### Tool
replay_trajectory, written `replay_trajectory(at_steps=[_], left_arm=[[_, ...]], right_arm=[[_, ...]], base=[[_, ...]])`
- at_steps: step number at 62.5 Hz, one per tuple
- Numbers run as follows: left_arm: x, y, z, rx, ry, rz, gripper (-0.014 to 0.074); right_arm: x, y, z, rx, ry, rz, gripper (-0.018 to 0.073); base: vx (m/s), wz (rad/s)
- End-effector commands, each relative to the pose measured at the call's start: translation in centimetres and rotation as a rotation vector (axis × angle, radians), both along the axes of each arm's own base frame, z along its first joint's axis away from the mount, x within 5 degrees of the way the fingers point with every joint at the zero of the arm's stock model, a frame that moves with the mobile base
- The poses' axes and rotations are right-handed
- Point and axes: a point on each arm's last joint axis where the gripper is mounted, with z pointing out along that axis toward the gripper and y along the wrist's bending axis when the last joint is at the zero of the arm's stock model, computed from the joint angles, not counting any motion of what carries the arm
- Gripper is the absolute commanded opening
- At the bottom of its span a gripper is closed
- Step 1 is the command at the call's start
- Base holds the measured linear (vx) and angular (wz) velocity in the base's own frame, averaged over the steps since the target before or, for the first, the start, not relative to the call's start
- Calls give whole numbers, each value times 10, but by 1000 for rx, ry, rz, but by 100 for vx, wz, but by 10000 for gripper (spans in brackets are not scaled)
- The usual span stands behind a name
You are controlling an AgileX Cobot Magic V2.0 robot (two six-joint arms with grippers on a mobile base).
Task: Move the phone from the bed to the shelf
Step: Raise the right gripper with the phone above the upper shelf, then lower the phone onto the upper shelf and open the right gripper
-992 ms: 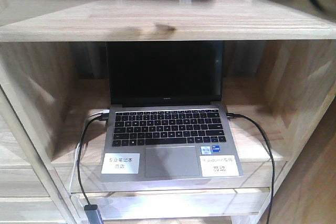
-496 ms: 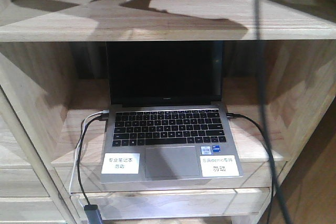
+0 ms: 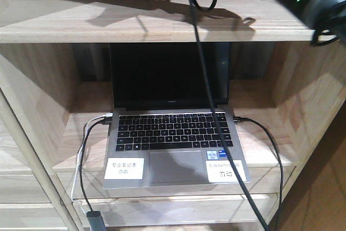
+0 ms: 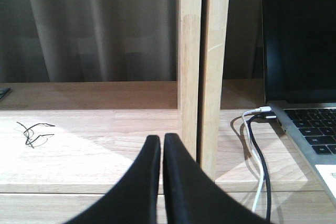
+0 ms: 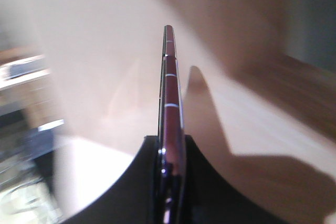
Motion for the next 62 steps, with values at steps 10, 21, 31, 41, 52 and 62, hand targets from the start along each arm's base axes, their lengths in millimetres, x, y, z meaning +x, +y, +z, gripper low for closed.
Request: replay_trajectory(at_steps=[10, 21, 31, 41, 52, 62], left_arm=[[0, 0, 5, -5, -75, 0, 1], [0, 0, 5, -5, -75, 0, 1], [0, 0, 5, -5, -75, 0, 1], [0, 0, 5, -5, -75, 0, 1], [0, 0, 5, -5, -75, 0, 1], [0, 0, 5, -5, -75, 0, 1]], right_arm=[[-2, -8, 28, 95, -81, -67, -1], [4, -8, 25, 101, -81, -108, 4], [5, -9, 25, 104, -83, -118, 15], [6, -9, 25, 103, -87, -125, 62], [8, -10, 26, 101, -97, -148, 204], [9, -11, 27, 104, -106, -166, 436]], base=[[0, 0], [0, 0], [0, 0], [0, 0], [0, 0], [0, 0]])
